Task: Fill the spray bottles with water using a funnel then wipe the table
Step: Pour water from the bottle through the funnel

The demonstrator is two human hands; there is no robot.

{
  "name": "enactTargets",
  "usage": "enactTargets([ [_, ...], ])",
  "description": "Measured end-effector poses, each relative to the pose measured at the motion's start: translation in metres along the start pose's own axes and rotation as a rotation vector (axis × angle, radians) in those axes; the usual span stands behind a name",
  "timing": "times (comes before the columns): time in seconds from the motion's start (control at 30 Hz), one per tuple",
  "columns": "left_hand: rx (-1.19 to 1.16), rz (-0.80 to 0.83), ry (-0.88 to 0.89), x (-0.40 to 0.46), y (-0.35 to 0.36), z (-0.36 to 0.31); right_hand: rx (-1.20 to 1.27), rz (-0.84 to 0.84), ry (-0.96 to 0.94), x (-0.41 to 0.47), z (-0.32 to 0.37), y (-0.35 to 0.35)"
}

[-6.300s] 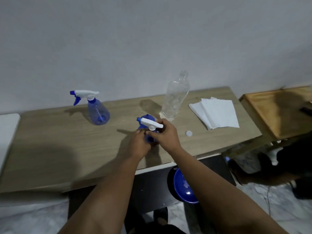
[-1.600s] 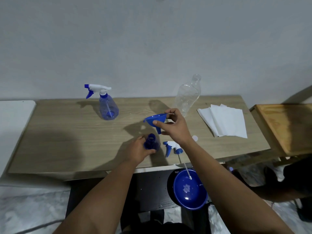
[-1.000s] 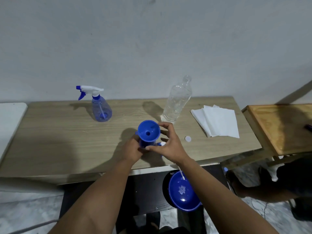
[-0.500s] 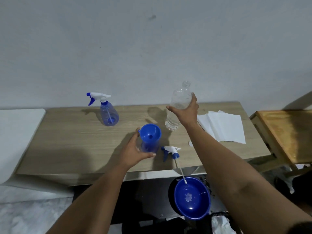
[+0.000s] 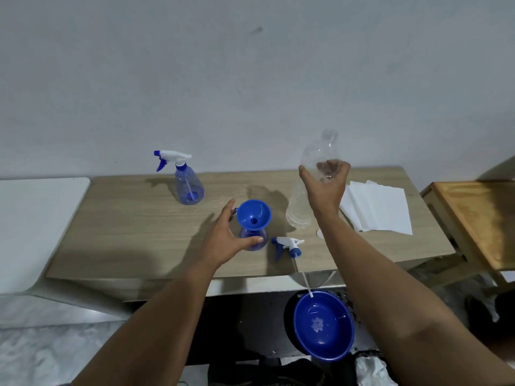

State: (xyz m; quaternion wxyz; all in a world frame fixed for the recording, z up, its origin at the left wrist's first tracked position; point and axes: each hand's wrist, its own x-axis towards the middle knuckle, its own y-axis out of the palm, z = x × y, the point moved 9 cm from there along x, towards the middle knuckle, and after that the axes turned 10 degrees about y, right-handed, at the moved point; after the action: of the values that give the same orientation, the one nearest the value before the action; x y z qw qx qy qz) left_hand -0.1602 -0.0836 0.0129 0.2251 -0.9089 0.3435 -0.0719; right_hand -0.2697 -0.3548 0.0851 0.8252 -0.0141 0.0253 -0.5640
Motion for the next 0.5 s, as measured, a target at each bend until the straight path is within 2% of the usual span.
enactTargets([
  [0.27, 0.025, 0.041, 0.018, 0.008, -0.004, -0.005, -0.179, 0.356, -0.153, -0.016, 0.053, 0.008],
  [0.5, 0.032, 0.064, 0.058, 0.011, -0.004, -0.008, -0.519, 0.631, -0.09, -0.045, 0.023, 0.025],
])
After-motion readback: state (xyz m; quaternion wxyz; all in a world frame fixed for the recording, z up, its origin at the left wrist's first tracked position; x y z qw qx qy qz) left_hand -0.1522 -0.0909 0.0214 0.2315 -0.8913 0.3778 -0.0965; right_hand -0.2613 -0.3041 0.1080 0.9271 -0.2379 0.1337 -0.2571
